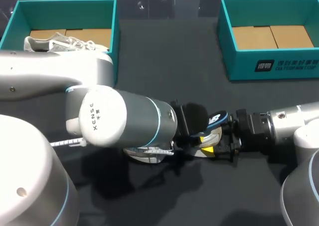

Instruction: Take the shoe out of the shoebox, open the shoe tongue, remove and reinsert the insole, then place the shoe into the shoebox

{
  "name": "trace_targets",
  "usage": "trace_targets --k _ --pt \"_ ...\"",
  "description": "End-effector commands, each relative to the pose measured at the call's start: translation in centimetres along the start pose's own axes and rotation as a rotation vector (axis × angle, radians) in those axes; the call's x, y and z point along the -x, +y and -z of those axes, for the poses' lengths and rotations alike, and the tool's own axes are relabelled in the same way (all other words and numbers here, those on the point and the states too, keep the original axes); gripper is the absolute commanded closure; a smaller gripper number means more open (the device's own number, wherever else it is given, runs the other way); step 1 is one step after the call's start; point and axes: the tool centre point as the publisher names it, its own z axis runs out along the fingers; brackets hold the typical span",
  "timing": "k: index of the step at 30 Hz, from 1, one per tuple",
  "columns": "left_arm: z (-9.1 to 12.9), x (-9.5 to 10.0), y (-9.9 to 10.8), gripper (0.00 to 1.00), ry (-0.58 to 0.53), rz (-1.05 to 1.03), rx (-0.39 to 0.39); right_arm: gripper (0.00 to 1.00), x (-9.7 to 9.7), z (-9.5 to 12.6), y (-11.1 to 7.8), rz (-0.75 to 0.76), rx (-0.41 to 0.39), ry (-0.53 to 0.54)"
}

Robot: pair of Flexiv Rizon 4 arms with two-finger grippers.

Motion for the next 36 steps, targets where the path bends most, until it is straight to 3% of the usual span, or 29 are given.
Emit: trace_targets --k 1,11,19,21,22,23,24,36 --pt "-0.4 -0.5 0.1 0.51 -0.045 0.013 -0.013 1.0 0.2 -0.4 -0.1 -0.001 -0.005 -0.001" --pt "-1.8 -0.2 0.4 0.53 -0.078 0.044 -0.034 1.0 0.2 -0.4 -0.1 -0.001 -0.005 -0.001" --pt "-3.1 0.4 0.5 0.61 -0.087 0.075 -0.027 1.0 0.2 -0.4 -0.1 -0.001 -0.005 -0.001" --pt "-3.3 0.5 0.6 0.69 -0.083 0.082 -0.024 1.0 0.2 -0.4 -0.1 -0.001 -0.005 -0.001" --pt "-3.4 0.5 0.6 0.79 -0.079 0.085 -0.023 1.0 0.2 -0.4 -0.1 -0.001 -0.005 -0.001" --pt "-3.4 0.6 0.7 0.96 -0.077 0.089 -0.023 1.0 0.2 -0.4 -0.1 -0.001 -0.005 -0.001" --pt "-3.4 0.6 0.7 1.0 -0.076 0.091 -0.024 1.0 0.2 -0.4 -0.1 -0.001 -0.005 -0.001" --pt "-2.4 2.0 0.1 1.0 -0.058 0.133 -0.063 1.0 0.2 -0.4 -0.1 -0.001 -0.005 -0.001"
